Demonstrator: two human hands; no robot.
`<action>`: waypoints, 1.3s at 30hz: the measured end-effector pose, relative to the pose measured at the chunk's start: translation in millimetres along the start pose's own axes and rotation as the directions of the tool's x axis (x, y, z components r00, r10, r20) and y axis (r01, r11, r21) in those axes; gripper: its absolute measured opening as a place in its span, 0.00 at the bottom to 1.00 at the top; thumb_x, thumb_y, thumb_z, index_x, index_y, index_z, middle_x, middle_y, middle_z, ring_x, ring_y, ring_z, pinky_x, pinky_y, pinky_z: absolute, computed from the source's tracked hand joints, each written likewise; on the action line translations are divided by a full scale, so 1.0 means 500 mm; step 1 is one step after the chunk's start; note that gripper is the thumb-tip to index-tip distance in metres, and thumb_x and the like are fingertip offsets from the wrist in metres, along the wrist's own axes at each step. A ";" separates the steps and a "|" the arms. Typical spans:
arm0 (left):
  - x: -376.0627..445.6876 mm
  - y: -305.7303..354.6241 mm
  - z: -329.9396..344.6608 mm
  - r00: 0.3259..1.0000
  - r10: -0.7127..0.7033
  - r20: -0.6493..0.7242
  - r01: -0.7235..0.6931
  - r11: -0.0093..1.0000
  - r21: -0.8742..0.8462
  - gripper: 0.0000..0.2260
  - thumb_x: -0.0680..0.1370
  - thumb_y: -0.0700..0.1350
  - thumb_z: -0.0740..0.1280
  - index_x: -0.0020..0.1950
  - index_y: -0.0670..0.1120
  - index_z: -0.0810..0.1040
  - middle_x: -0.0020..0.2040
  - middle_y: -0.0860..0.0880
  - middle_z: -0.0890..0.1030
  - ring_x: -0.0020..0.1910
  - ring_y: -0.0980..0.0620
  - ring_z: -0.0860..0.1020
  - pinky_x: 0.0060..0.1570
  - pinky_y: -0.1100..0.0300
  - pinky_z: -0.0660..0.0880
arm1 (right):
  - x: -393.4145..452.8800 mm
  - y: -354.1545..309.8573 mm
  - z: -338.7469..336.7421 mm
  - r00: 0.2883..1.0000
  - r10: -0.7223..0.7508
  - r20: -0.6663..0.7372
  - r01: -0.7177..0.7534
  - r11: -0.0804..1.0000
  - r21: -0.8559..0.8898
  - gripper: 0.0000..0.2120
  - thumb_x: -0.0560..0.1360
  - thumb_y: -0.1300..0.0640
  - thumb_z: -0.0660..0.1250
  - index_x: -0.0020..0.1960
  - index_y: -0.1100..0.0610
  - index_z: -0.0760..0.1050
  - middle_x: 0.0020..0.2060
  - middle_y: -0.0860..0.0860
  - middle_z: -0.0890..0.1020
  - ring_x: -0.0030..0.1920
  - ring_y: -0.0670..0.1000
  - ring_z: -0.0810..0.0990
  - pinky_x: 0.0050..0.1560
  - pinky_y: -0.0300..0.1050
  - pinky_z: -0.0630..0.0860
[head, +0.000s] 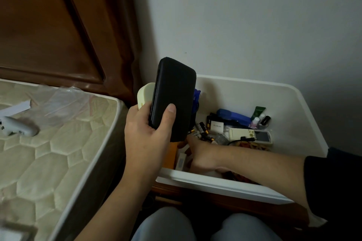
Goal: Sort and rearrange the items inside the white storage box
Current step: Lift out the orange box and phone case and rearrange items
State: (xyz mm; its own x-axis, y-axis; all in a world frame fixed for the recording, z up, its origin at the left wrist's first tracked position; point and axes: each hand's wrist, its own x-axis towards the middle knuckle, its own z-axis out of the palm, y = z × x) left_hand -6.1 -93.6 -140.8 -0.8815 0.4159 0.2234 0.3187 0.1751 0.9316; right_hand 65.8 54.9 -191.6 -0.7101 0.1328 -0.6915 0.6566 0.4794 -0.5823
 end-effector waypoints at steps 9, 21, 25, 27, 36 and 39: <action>-0.001 -0.001 0.001 1.000 -0.017 0.016 0.017 1.000 0.002 0.15 0.80 0.60 0.68 0.59 0.51 0.80 0.58 0.49 0.77 0.55 0.51 0.81 0.43 0.58 0.85 | 0.006 0.009 0.000 0.998 0.063 -0.020 -0.056 0.970 0.236 0.40 0.74 0.68 0.76 0.80 0.52 0.62 0.67 0.54 0.78 0.65 0.56 0.79 0.65 0.54 0.81; -0.002 0.002 0.002 1.000 -0.008 0.002 0.008 0.999 0.043 0.16 0.80 0.61 0.68 0.58 0.51 0.80 0.57 0.50 0.76 0.54 0.53 0.80 0.43 0.59 0.84 | 0.014 0.016 -0.002 0.997 0.054 -0.057 -0.042 0.980 0.193 0.39 0.73 0.67 0.77 0.79 0.53 0.64 0.67 0.53 0.78 0.66 0.55 0.79 0.66 0.54 0.80; -0.001 0.002 0.002 1.000 -0.012 0.013 0.011 0.999 0.036 0.16 0.80 0.60 0.68 0.58 0.50 0.80 0.57 0.48 0.76 0.54 0.51 0.80 0.44 0.56 0.85 | 0.028 0.025 -0.014 0.990 0.016 -0.137 -0.005 0.996 0.086 0.33 0.75 0.65 0.75 0.76 0.54 0.68 0.65 0.52 0.78 0.64 0.53 0.79 0.63 0.51 0.81; -0.002 0.002 0.002 1.000 -0.013 0.003 0.013 0.999 0.033 0.15 0.80 0.60 0.68 0.58 0.50 0.80 0.57 0.49 0.76 0.54 0.52 0.80 0.44 0.57 0.84 | 0.036 0.035 -0.037 0.941 -0.162 -0.297 0.093 0.968 -0.231 0.26 0.76 0.65 0.71 0.72 0.54 0.72 0.63 0.52 0.78 0.61 0.52 0.80 0.59 0.51 0.83; -0.001 -0.001 0.001 1.000 -0.015 -0.001 0.015 0.997 0.076 0.18 0.79 0.63 0.67 0.59 0.51 0.80 0.56 0.51 0.76 0.54 0.55 0.79 0.41 0.66 0.78 | 0.078 0.109 -0.075 0.694 -0.707 0.134 0.360 0.180 -0.915 0.22 0.80 0.51 0.67 0.74 0.52 0.75 0.73 0.53 0.74 0.72 0.57 0.72 0.69 0.56 0.73; -0.003 -0.001 0.002 1.000 -0.007 -0.004 0.007 0.998 0.063 0.18 0.79 0.62 0.67 0.59 0.51 0.80 0.56 0.51 0.76 0.53 0.54 0.79 0.42 0.62 0.80 | 0.079 0.114 -0.086 0.730 -0.677 0.092 0.265 0.155 -0.952 0.21 0.84 0.55 0.61 0.76 0.52 0.71 0.76 0.53 0.69 0.69 0.57 0.73 0.62 0.55 0.75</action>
State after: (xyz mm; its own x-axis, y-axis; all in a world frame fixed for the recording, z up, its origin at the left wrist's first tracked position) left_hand -4.5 -93.4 -141.7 -0.8851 0.4110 0.2182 0.3337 0.2339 0.9132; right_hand 64.3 124.9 -233.5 -0.9396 -0.3079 -0.1496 -0.3278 0.9353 0.1334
